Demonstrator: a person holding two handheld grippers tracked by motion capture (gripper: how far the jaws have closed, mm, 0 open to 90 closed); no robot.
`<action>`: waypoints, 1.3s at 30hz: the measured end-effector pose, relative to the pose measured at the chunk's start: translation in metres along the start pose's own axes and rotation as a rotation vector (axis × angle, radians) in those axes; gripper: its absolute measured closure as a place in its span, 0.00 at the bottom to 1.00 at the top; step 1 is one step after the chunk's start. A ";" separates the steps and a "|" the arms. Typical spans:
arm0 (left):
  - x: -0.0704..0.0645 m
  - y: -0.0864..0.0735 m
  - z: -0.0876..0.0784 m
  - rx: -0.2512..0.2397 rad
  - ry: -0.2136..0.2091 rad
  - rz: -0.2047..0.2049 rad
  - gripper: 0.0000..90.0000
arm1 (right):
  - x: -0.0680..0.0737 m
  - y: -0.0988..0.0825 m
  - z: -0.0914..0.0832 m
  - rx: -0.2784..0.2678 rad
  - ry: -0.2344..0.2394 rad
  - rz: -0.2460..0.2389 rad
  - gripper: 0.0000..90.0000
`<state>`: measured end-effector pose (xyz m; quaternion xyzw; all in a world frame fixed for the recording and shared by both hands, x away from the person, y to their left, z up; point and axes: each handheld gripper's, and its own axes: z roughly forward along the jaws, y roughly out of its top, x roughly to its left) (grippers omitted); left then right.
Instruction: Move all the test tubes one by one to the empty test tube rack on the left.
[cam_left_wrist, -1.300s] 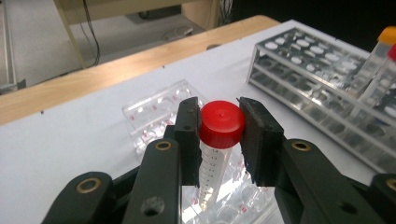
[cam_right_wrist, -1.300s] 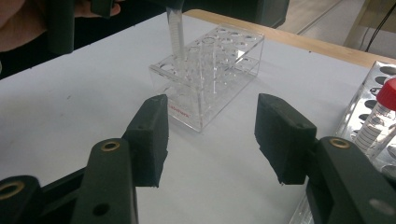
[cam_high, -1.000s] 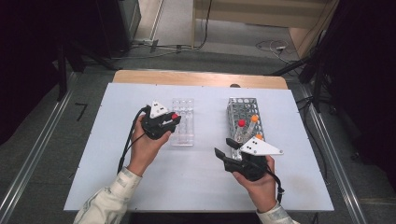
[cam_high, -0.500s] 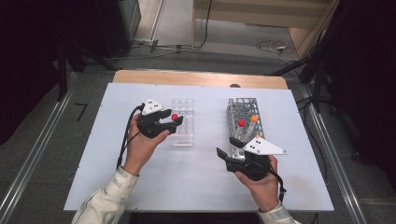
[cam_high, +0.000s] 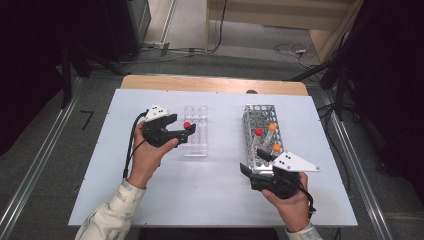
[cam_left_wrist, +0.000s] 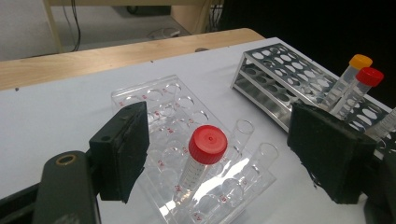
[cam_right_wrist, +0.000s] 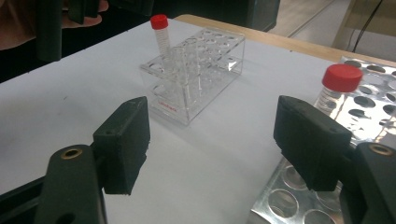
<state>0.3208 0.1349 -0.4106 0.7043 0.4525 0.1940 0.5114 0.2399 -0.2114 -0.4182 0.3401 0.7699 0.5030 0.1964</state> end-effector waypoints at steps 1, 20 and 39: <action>0.000 0.000 0.000 0.000 0.002 0.001 0.24 | -0.001 -0.001 -0.002 0.002 -0.002 0.004 0.29; 0.001 0.000 -0.001 -0.007 0.019 0.000 0.24 | -0.041 -0.022 -0.025 0.019 -0.183 0.048 0.35; -0.001 0.000 -0.001 -0.013 -0.008 -0.009 0.22 | -0.069 -0.039 0.000 0.065 -0.219 0.080 0.69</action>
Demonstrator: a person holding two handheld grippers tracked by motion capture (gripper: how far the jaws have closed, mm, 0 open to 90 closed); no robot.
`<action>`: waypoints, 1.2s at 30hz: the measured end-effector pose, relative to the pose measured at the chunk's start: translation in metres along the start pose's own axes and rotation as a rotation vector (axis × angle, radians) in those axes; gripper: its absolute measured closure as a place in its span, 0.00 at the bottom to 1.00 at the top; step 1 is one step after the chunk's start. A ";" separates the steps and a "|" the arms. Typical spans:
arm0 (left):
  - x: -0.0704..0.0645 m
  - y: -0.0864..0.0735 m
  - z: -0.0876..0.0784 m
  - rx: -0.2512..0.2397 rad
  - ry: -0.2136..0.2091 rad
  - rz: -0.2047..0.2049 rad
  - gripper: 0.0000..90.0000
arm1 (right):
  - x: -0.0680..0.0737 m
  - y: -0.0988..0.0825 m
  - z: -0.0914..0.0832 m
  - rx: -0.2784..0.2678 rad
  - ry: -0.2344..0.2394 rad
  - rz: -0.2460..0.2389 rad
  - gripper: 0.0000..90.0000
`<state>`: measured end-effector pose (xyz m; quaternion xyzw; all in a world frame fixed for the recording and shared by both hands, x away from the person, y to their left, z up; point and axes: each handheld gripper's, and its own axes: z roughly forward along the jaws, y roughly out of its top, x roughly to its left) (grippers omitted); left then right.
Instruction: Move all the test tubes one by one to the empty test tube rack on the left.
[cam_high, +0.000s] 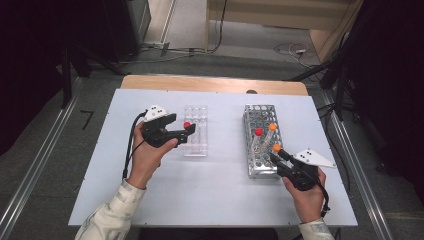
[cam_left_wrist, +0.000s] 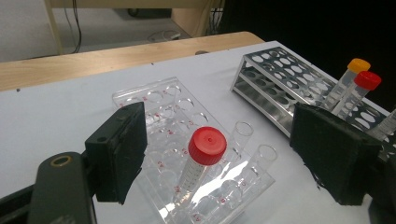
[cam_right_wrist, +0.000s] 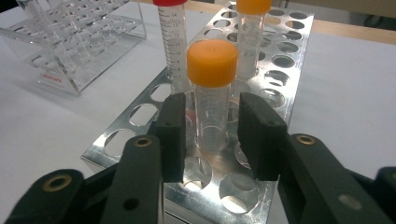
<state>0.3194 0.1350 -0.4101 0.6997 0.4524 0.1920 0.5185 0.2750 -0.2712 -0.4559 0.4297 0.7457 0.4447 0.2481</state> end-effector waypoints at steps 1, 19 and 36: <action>0.000 0.000 0.000 0.000 -0.001 0.000 0.22 | 0.000 0.000 0.001 0.005 0.000 0.000 0.69; -0.002 0.001 -0.001 -0.002 -0.009 -0.002 0.22 | 0.001 0.014 -0.010 -0.039 0.001 -0.008 0.80; -0.006 0.003 -0.003 -0.010 -0.034 -0.001 0.22 | 0.014 0.050 -0.031 -0.093 0.030 -0.040 0.80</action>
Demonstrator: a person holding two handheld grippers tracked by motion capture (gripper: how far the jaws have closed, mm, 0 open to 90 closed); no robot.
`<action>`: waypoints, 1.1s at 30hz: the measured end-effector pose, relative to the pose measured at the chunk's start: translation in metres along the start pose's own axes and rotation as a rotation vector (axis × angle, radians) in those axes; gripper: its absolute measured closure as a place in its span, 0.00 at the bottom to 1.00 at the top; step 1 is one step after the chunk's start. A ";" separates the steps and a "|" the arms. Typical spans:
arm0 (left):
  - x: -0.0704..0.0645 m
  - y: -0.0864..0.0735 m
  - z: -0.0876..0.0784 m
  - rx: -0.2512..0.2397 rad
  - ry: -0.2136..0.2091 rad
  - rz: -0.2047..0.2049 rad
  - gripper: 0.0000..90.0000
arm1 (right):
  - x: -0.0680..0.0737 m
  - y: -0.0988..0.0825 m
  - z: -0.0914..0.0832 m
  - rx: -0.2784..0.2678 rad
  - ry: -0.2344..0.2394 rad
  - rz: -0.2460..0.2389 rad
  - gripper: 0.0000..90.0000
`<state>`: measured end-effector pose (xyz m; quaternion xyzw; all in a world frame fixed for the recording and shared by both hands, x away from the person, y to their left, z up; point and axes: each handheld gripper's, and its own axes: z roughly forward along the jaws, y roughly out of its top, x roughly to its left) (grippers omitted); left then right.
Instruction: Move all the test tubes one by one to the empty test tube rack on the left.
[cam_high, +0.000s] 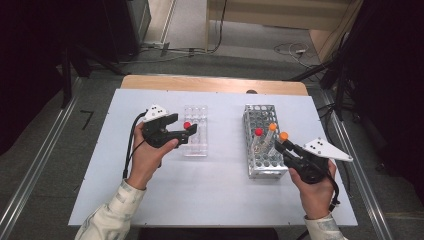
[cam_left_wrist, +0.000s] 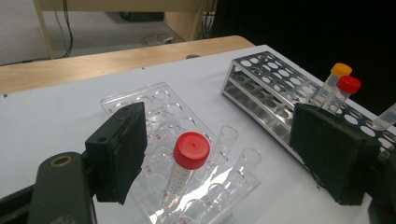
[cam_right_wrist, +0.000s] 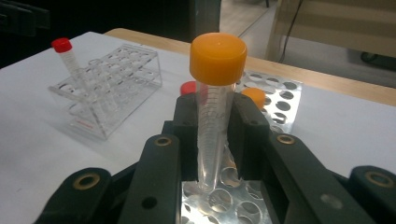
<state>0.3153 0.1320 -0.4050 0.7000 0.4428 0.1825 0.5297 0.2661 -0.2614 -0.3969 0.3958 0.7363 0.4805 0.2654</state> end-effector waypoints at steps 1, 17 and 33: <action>-0.001 0.000 0.000 0.000 -0.004 0.001 0.22 | 0.003 0.000 0.002 0.003 0.007 -0.003 0.80; -0.006 0.000 0.000 0.007 -0.027 0.015 0.23 | 0.056 0.004 0.054 0.051 0.147 -0.051 0.80; -0.022 0.002 -0.003 -0.002 -0.075 0.053 0.25 | 0.088 0.002 0.091 0.102 0.203 -0.071 0.80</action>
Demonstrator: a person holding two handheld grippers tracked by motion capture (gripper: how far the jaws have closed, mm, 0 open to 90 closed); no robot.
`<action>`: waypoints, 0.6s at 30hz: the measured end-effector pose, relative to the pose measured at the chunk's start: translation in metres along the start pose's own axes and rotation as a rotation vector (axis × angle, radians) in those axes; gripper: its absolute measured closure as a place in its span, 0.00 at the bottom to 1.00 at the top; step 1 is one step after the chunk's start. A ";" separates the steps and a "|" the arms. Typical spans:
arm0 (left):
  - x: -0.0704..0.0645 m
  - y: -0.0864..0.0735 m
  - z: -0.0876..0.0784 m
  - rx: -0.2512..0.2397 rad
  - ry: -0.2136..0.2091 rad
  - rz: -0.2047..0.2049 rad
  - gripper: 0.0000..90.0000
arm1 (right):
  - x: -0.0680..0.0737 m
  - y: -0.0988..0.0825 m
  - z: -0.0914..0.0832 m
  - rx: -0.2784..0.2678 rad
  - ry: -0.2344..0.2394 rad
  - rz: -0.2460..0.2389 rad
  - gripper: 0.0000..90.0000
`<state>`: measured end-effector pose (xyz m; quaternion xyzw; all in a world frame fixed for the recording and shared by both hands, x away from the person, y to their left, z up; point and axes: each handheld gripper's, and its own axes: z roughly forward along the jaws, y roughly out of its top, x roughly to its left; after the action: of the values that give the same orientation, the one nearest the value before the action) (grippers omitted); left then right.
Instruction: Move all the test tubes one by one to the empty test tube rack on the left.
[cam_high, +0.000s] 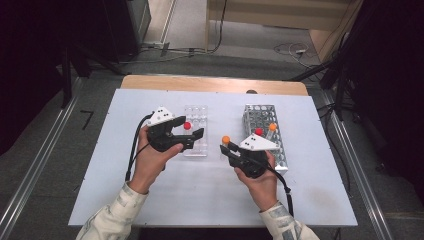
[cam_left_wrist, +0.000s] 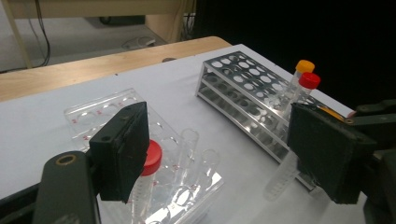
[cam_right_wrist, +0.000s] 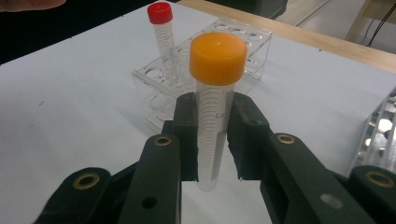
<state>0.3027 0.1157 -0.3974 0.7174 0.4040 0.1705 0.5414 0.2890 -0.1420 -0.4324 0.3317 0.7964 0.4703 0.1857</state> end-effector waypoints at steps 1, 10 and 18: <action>-0.002 0.000 0.000 0.000 -0.006 0.004 0.25 | 0.001 0.000 0.002 0.000 0.001 -0.001 0.80; -0.024 -0.002 0.004 0.015 -0.070 0.053 0.38 | 0.010 0.003 0.013 0.002 0.012 -0.010 0.80; -0.037 -0.007 0.011 0.039 -0.073 0.076 0.52 | 0.022 0.008 0.021 -0.009 0.008 -0.008 0.80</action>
<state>0.2844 0.0813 -0.4007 0.7483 0.3598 0.1568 0.5347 0.2892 -0.1106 -0.4358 0.3258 0.7964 0.4744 0.1861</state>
